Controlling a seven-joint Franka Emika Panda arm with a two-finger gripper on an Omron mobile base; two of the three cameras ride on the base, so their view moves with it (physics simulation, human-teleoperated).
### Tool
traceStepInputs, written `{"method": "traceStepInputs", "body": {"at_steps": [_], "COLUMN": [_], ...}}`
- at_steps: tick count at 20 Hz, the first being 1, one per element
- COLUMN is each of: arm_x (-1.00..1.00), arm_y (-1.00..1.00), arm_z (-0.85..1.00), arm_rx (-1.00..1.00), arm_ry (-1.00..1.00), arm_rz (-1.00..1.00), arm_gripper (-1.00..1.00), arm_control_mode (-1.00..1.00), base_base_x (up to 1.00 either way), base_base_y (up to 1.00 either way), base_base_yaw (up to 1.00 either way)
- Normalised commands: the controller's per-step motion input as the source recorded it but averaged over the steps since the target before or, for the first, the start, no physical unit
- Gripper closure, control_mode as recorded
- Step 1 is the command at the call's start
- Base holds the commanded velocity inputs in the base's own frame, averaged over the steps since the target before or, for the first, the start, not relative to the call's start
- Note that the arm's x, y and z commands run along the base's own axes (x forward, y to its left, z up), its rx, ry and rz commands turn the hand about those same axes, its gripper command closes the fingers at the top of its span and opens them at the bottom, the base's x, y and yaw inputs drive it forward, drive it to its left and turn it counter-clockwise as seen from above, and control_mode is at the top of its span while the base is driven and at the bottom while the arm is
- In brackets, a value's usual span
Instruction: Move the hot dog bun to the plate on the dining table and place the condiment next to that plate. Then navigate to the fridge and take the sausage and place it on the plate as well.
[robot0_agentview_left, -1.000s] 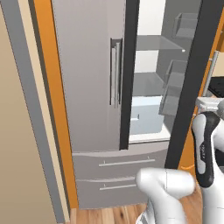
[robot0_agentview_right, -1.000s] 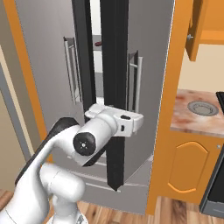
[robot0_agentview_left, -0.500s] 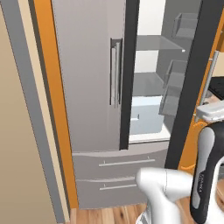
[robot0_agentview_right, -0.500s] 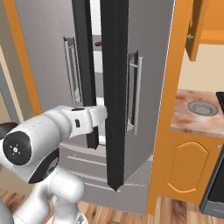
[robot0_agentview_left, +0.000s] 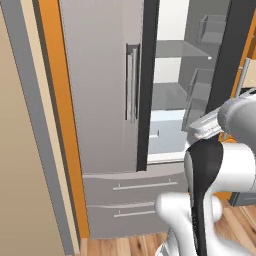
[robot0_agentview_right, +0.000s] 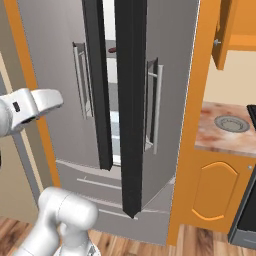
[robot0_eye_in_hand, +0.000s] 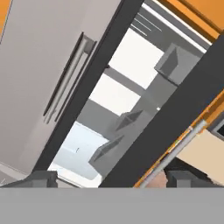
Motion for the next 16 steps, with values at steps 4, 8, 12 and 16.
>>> {"method": "traceStepInputs", "body": {"at_steps": [4, 8, 12, 16], "arm_x": [1.0, 1.0, 1.0, 1.0], "arm_y": [0.79, 0.12, -0.13, -0.51], "arm_z": [0.0, -0.16, -0.23, -0.31], "arm_rx": [-0.25, -0.23, -0.18, -0.12], "arm_ry": [0.19, 0.14, 0.08, 0.04], "arm_rz": [-0.09, -0.13, -0.17, -0.15], "arm_gripper": [-1.0, -1.0, -1.0, -1.0], "arm_control_mode": [-1.0, -1.0, -1.0, -1.0], "base_base_x": [0.0, 0.0, 0.0, 0.0], "base_base_y": [0.0, 0.0, 0.0, 0.0], "base_base_yaw": [0.0, 0.0, 0.0, 0.0]}}
